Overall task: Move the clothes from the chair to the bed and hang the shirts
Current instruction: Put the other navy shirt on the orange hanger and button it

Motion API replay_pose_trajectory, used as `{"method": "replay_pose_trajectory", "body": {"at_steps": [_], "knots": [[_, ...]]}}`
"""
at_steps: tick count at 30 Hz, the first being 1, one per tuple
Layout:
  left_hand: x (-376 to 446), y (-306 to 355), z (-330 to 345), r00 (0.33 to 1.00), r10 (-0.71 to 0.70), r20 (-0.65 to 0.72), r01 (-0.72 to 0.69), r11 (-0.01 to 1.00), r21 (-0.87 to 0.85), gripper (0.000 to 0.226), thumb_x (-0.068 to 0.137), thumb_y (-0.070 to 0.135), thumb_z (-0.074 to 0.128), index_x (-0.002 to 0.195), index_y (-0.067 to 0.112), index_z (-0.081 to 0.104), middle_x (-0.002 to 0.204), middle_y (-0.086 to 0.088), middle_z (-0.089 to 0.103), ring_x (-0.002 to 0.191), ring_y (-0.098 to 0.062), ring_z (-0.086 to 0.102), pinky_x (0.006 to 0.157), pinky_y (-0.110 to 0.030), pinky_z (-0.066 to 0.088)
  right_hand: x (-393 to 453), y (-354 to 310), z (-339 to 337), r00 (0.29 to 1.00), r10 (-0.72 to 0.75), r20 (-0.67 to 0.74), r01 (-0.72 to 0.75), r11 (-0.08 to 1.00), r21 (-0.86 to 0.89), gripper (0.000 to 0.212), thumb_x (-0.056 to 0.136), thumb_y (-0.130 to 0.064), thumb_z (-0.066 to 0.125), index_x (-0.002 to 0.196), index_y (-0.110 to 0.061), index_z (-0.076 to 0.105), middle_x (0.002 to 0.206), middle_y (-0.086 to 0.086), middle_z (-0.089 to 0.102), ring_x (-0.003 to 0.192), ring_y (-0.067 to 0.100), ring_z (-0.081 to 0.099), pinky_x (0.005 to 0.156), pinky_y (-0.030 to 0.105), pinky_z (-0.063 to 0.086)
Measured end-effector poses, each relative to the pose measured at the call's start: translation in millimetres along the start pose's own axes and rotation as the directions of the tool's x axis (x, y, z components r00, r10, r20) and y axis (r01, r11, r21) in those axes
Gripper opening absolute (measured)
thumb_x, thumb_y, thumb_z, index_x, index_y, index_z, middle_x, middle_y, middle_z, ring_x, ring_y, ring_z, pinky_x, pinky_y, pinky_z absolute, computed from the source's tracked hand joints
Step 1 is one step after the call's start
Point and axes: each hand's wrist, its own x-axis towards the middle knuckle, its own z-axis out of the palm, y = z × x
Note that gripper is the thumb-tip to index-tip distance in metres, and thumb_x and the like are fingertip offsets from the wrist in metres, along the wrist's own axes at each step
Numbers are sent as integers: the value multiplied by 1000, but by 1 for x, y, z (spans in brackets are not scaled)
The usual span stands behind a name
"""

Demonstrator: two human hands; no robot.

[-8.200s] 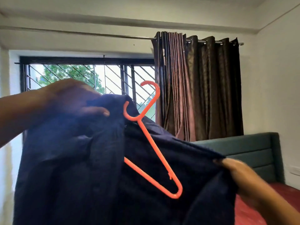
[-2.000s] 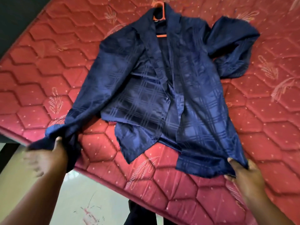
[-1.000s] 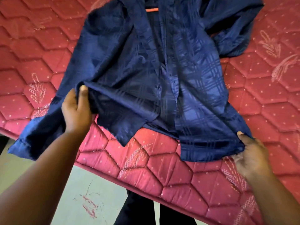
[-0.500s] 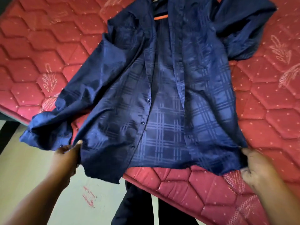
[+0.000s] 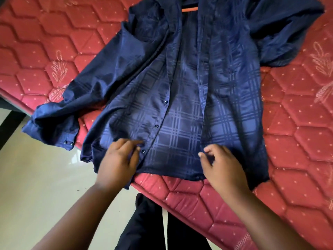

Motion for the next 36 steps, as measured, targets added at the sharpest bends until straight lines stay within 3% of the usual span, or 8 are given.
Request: {"method": "replay_pose_trajectory", "body": {"at_steps": [3, 7, 12, 16, 19, 23, 31, 36], "knots": [[0, 1, 24, 977, -183, 109, 187, 982, -29, 29, 92, 23, 64, 118, 10, 69, 106, -9, 63, 97, -30, 64, 90, -29, 46, 24, -11, 18, 962, 218, 167, -191, 968, -166, 42, 89, -43, 64, 118, -13, 59, 115, 11, 62, 103, 34, 63, 78, 39, 51], [-3, -1, 31, 963, -261, 69, 266, 962, -68, 24, 90, 20, 68, 113, 13, 71, 106, -5, 64, 97, -26, 64, 87, -28, 47, 32, -6, 22, 970, 219, 105, -198, 964, -180, 24, 94, -29, 58, 111, -13, 64, 110, 12, 68, 102, 33, 63, 77, 38, 49], [1, -9, 26, 990, -62, 129, 56, 997, 56, 15, 89, 29, 63, 96, 20, 73, 95, 1, 65, 85, -23, 67, 69, -31, 56, 28, 6, 19, 920, 385, 77, -393, 908, 148, 22, 87, -12, 65, 107, -6, 72, 98, 11, 75, 92, 27, 69, 83, 35, 51], [16, 2, 19, 941, -188, 281, 200, 980, -15, 8, 87, 24, 66, 80, 26, 67, 81, 9, 66, 80, -13, 64, 71, -28, 50, 26, 2, 5, 769, 538, 345, -635, 581, 508, 12, 89, -4, 61, 88, -6, 74, 73, 5, 67, 71, 20, 58, 70, 37, 49], [30, 35, 8, 855, -347, 386, 494, 770, -404, 19, 83, 13, 76, 71, 25, 67, 60, 13, 62, 56, 1, 56, 63, -20, 49, 22, -13, -9, 778, 476, 411, -618, 458, 639, 26, 91, 0, 58, 73, -14, 71, 70, 1, 72, 63, 16, 63, 64, 32, 52], [41, 95, 4, 774, -248, 583, 624, 457, -634, 18, 86, 3, 70, 74, 17, 68, 62, 2, 59, 54, -4, 56, 48, -20, 51, 18, -28, -21, 822, 437, 364, -541, 403, 738, 20, 90, -2, 63, 79, -18, 69, 60, -7, 66, 54, 6, 59, 52, 20, 49], [42, 114, 41, 797, -245, 552, 572, 598, -561, 12, 88, 15, 68, 76, 18, 72, 63, 4, 65, 62, -11, 59, 64, -32, 55, 17, -33, -16, 855, 486, 182, -454, 530, 716, 26, 90, -5, 65, 73, -25, 67, 53, -12, 61, 54, 5, 54, 55, 22, 50], [43, 103, 40, 945, 8, 328, 33, 992, -120, 15, 91, 23, 58, 90, 16, 72, 93, -6, 72, 85, -28, 65, 74, -36, 51, 7, -25, -12, 915, 401, -50, -293, 743, 601, 18, 88, -9, 68, 80, -25, 66, 64, -17, 63, 57, -10, 55, 63, 8, 43]]}}
